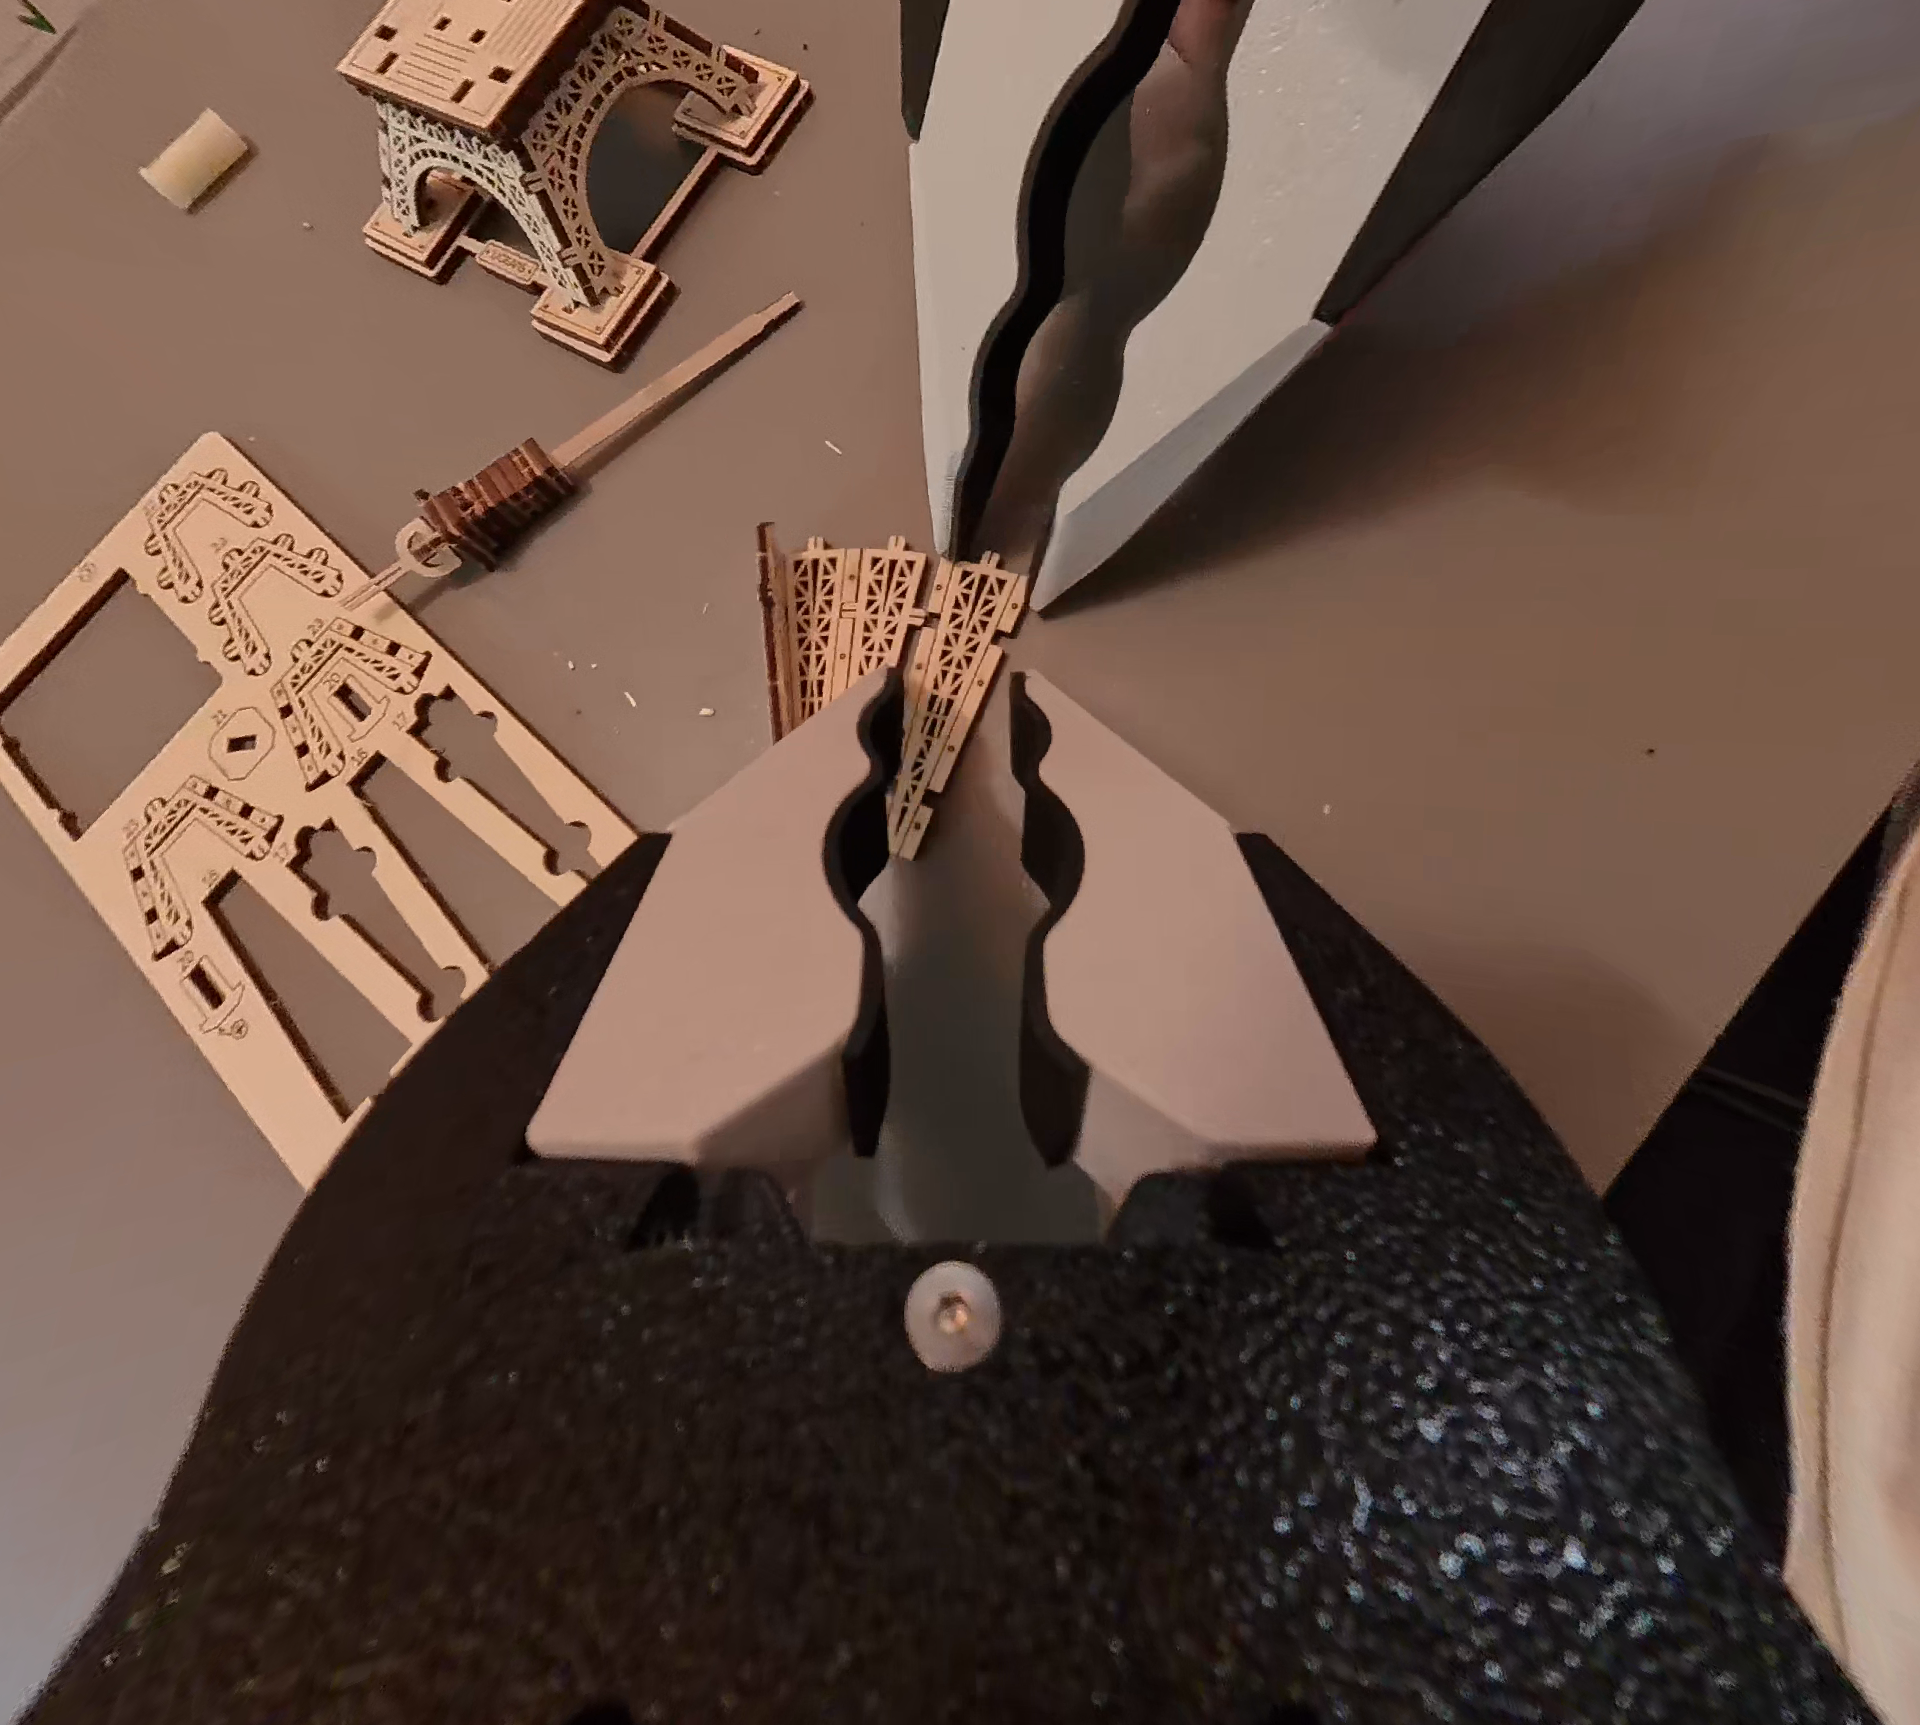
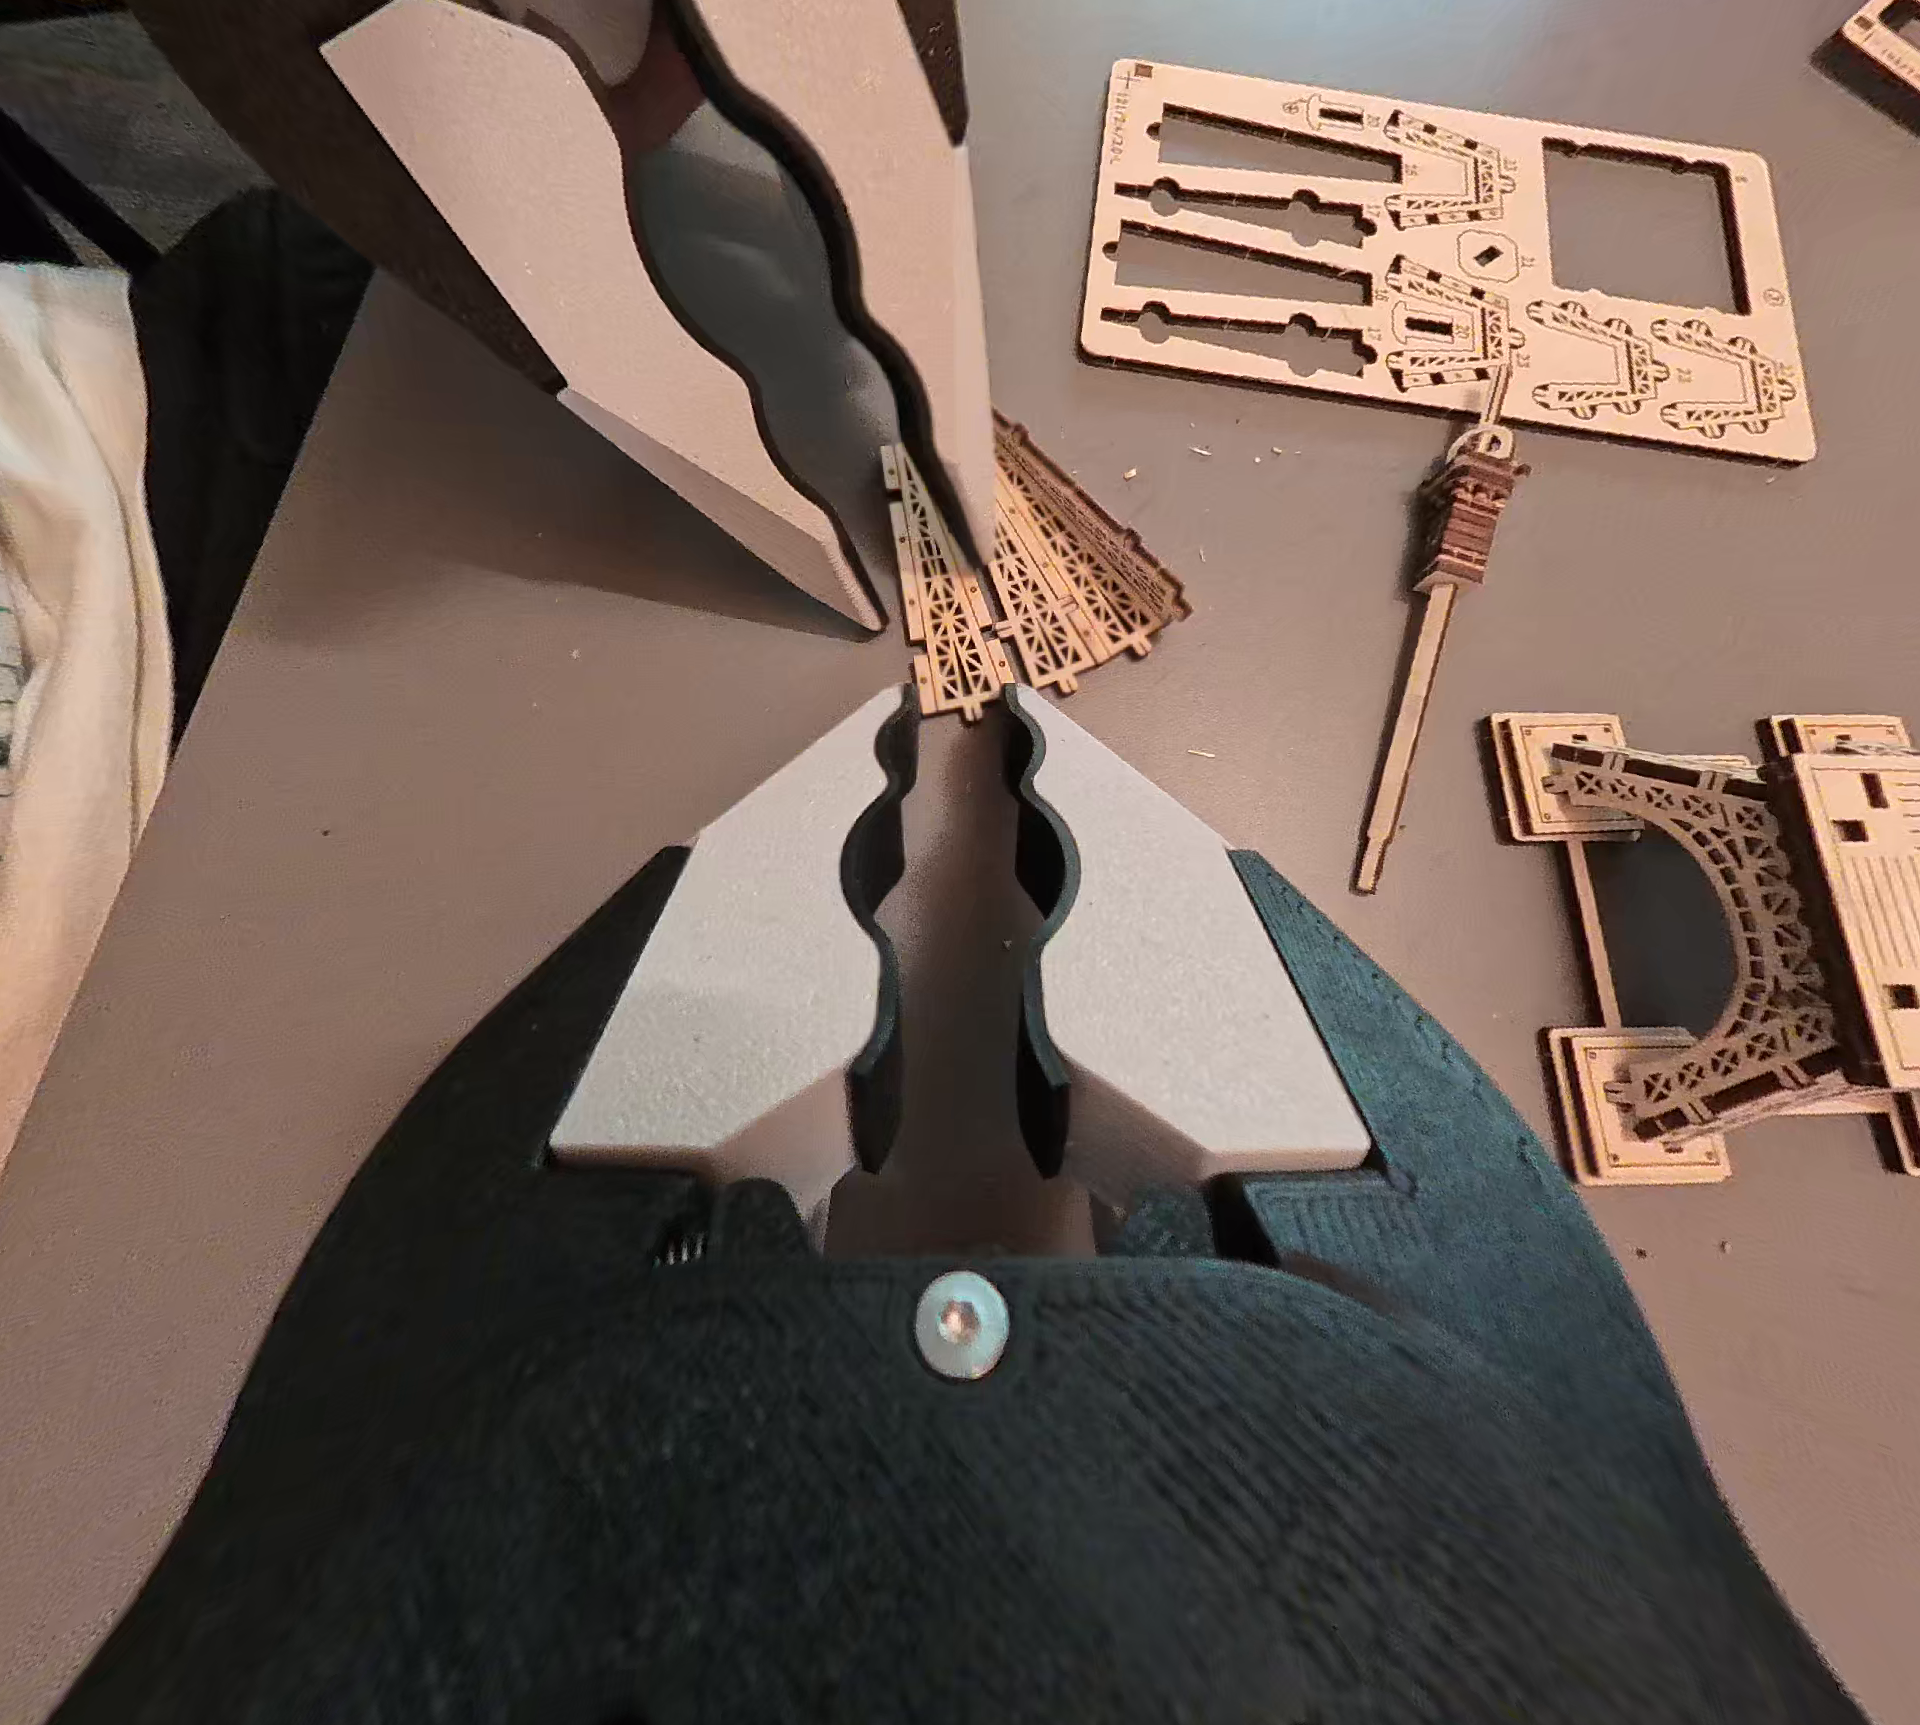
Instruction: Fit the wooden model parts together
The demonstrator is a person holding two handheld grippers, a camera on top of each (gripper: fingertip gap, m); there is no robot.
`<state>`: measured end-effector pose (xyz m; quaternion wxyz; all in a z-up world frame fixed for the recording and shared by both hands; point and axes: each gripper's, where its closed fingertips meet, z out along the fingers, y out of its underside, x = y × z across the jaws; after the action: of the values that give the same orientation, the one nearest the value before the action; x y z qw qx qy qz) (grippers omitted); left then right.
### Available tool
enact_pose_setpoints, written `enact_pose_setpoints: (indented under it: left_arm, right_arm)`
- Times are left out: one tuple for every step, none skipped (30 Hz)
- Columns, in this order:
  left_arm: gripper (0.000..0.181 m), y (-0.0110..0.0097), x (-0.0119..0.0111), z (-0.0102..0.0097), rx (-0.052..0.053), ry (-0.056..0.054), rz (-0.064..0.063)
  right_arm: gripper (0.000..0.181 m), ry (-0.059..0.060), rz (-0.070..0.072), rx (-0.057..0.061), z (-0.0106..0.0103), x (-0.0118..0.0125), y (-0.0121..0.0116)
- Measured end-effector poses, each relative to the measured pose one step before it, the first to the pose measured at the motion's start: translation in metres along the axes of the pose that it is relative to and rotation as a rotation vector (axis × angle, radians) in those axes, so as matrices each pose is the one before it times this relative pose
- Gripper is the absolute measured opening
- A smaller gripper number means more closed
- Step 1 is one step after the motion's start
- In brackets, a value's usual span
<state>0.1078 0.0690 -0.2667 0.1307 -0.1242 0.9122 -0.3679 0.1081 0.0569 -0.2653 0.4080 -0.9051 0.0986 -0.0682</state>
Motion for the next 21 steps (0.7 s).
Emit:
enact_pose_setpoints:
  left_arm:
    - [0.018,0.00063,-0.00099,-0.00049,-0.0011,-0.0032,0.0031]
    - [0.018,0.00026,-0.00022,-0.0002,0.0008,0.0024,-0.0002]
    - [0.018,-0.00004,-0.00025,0.00007,0.0009,0.0038,-0.0041]
    - [0.019,0.00017,-0.00061,0.00006,-0.0002,0.0024,-0.0016]
    - [0.018,0.00003,0.00005,0.0001,0.0005,0.0066,0.0004]
    - [0.014,0.00012,0.00178,0.00019,-0.0002,0.0177,-0.0028]
    - [0.014,-0.00009,0.00038,0.0002,-0.0007,0.0087,-0.0062]
    - [0.014,0.00005,-0.00008,0.00003,-0.0013,0.0048,-0.002]
    - [0.014,0.00003,-0.00004,0.00003,-0.0021,0.0031,0.0021]
    - [0.014,-0.0001,-0.00007,-0.00003,-0.0027,0.0008,0.0058]
    - [0.013,-0.00021,-0.00016,0.00005,-0.0014,-0.0018,0.0092]
    - [0.013,-0.00038,-0.00038,0.00013,0.001,-0.0037,0.0123]
    - [0.013,-0.00065,-0.00035,-0.00008,0.0038,-0.0047,0.0183]
    - [0.013,-0.00157,-0.0001,-0.00072,0.0088,-0.0055,0.0242]
    - [0.013,-0.00201,-0.00141,-0.00126,0.0103,-0.0128,0.0224]
    - [0.013,-0.00149,-0.00154,-0.00103,0.0054,-0.0095,0.0149]
    - [0.013,0.00008,0.00017,0.00001,-0.0031,0.0062,0.0097]
    - [0.013,0.00102,0.00032,0.00113,-0.006,0.0101,0.0092]
    - [0.013,0.00111,-0.00075,0.00178,-0.0027,0.0016,0.0093]
    - [0.014,0.00069,-0.00057,0.00153,-0.0002,0.0001,0.0064]
    - [0.014,-0.00041,-0.00052,0.00058,0.0054,0.0,0.0023]
  right_arm:
    - [0.013,-0.0002,-0.0115,-0.0001,0.00001,-0.00028,-0.0002]
    - [0.013,-0.0023,-0.0116,0.0017,0.00023,-0.00077,-0.00029]
    - [0.011,-0.0053,-0.0088,0.0014,0.00034,-0.00112,-0.00035]
    - [0.01,-0.0025,-0.0101,0.0006,0.00037,-0.00065,-0.00032]
    - [0.01,0.0039,-0.0134,0.0001,0.00011,0.00011,-0.00024]
    - [0.01,0.006,-0.0111,0.0001,0.00006,0.00037,-0.0002]
    - [0.01,0.0049,-0.0047,-0.0019,-0.00005,0.00027,-0.00004]
    - [0.011,0.0081,-0.0008,-0.004,-0.00025,0.00085,0.00008]
    - [0.015,0.0145,-0.0055,-0.0023,-0.00033,0.00161,-0.00006]
    - [0.017,0.0133,-0.0082,-0.0008,-0.00063,0.00152,-0.00022]
    - [0.017,0.0025,-0.0044,0.0002,-0.00078,0.00033,-0.00033]
    - [0.017,-0.0007,0.0001,0.0051,-0.00105,0.00034,-0.001]
    - [0.017,0.0016,0.0031,0.0098,-0.00111,0.00098,-0.00151]
    - [0.017,-0.0007,0.0042,0.0108,-0.00111,0.00091,-0.00154]
    - [0.017,-0.0004,0.0036,0.0098,-0.0011,0.00076,-0.00141]
    - [0.016,0.0005,0.0004,0.0067,-0.00085,0.00089,-0.00102]
    - [0.016,0.0011,-0.0039,0.0014,-0.00024,0.00081,-0.00025]
    - [0.016,-0.0014,-0.0059,-0.0045,0.00034,0.00046,0.00053]
    - [0.016,-0.0032,-0.0082,-0.0037,0.00078,0.00006,0.00017]
    - [0.016,-0.0057,-0.0091,-0.0005,0.00111,-0.00066,-0.00032]
    - [0.014,-0.0078,-0.0093,-0.0007,0.00136,-0.00109,-0.00041]
